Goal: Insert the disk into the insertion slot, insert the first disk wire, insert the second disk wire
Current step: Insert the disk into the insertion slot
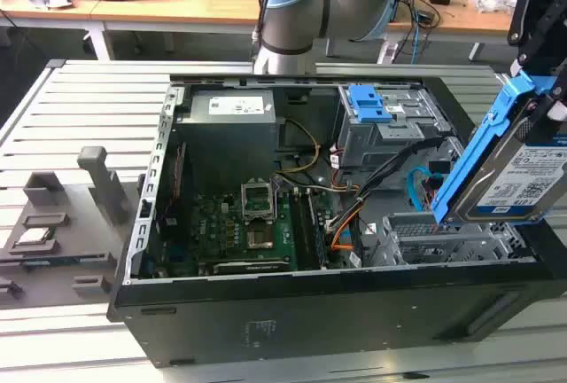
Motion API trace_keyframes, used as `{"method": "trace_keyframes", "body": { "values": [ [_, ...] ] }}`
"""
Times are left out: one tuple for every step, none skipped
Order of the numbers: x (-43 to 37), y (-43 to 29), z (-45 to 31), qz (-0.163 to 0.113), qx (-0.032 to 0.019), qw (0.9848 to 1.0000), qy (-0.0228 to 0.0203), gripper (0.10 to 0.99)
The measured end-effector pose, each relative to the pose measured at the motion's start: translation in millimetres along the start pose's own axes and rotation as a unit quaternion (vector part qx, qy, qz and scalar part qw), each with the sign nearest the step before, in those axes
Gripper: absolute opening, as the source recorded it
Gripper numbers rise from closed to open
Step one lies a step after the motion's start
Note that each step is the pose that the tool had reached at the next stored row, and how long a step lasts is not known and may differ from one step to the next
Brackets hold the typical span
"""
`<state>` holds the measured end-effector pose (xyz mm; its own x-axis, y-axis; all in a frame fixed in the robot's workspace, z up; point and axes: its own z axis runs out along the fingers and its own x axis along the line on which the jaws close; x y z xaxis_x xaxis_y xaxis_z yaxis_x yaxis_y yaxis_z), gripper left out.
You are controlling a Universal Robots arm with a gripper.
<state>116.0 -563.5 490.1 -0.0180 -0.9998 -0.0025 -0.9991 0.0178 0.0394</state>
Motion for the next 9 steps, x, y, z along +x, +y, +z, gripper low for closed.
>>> {"method": "trace_keyframes", "body": {
  "values": [
    [0.0, 1.2, 0.7, 0.0, 0.0, 1.0, 0.0, 0.369],
    [-0.1, 2.4, 2.6, 0.0, 0.0, 1.0, -0.0001, 0.369],
    [-0.1, 7.1, 8.4, 0.0, 0.0, 1.0, 0.0001, 0.369],
    [-0.1, 13.1, 11.0, 0.0, 0.0, 1.0, 0.0, 0.369],
    [-1.1, 20.1, 14.4, 0.0, 0.0, 1.0, 0.0, 0.369],
    [-2.4, 23.3, 16.2, 0.0, 0.0, 1.0, 0.0001, 0.369],
    [-3.7, 24.7, 17.4, 0.0, 0.0, 1.0, 0.0001, 0.369],
    [-5.6, 26.0, 19.2, 0.0, 0.0, 1.0, 0.0, 0.369],
    [-10.5, 26.8, 24.5, 0.0, 0.0, 1.0, 0.0, 0.369]
  ]
}}
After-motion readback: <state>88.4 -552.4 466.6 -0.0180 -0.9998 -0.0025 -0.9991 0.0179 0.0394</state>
